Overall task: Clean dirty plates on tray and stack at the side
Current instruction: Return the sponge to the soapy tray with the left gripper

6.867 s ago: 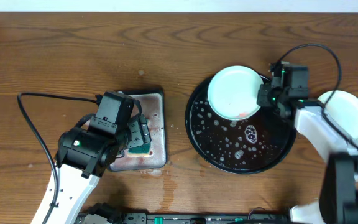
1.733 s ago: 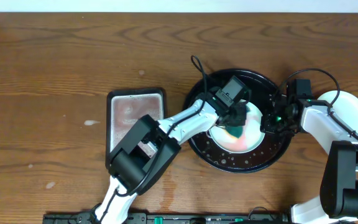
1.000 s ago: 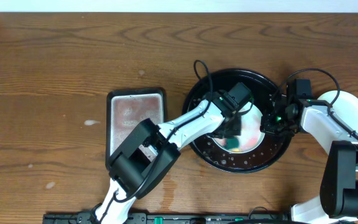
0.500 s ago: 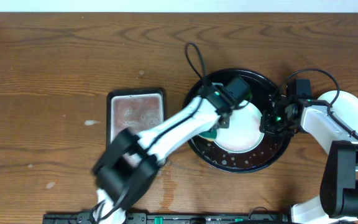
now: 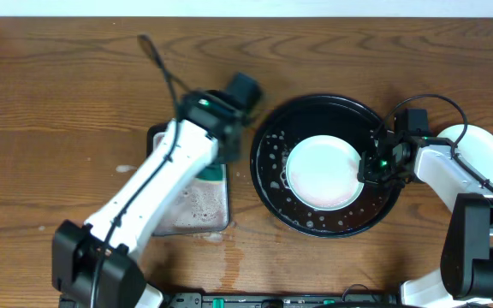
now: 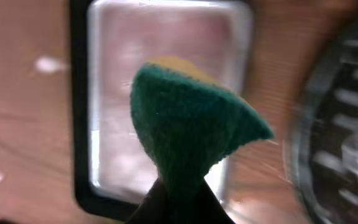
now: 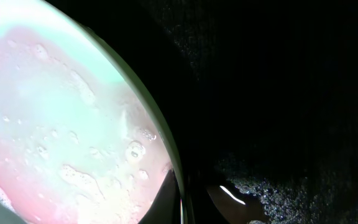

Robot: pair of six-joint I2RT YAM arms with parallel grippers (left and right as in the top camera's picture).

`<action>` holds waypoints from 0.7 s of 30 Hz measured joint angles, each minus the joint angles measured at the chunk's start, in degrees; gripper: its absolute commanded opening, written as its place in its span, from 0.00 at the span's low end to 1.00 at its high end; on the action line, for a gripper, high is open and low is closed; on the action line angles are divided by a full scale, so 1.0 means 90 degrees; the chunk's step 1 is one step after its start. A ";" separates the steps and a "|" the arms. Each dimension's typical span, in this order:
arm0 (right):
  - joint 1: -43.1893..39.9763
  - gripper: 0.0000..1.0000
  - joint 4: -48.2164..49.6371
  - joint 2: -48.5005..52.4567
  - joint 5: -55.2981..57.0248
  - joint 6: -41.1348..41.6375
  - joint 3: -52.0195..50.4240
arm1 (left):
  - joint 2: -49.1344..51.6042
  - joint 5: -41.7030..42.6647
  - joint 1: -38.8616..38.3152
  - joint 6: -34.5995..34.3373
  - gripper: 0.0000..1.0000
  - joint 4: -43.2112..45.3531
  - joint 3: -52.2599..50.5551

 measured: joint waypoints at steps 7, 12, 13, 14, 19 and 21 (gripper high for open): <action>0.0000 0.01 -0.0046 -0.0044 0.0002 -0.0177 0.0002 | 0.0095 0.0981 0.1185 0.0381 0.17 0.1098 -0.1501; 0.0141 0.01 -0.0381 -0.0663 0.0374 -0.0182 -0.0029 | 0.0005 0.1654 0.1479 0.0707 0.46 0.1137 -0.1549; 0.0204 0.01 -0.0442 -0.0918 0.0520 -0.0158 -0.0034 | -0.0058 0.1719 0.1491 0.0743 0.49 0.1120 -0.1549; 0.0301 0.01 -0.0508 -0.1290 0.0699 -0.0129 -0.0032 | -0.0148 0.1778 0.1491 0.0772 0.52 0.1100 -0.1549; 0.1037 0.01 -0.0648 -0.2625 0.1809 0.0066 -0.0029 | -0.1018 0.1955 0.1489 0.0867 0.64 0.0823 -0.1549; 0.1358 0.01 -0.0661 -0.2880 0.2188 0.0107 -0.0029 | -0.1447 0.2004 0.1489 0.0874 0.69 0.0685 -0.1549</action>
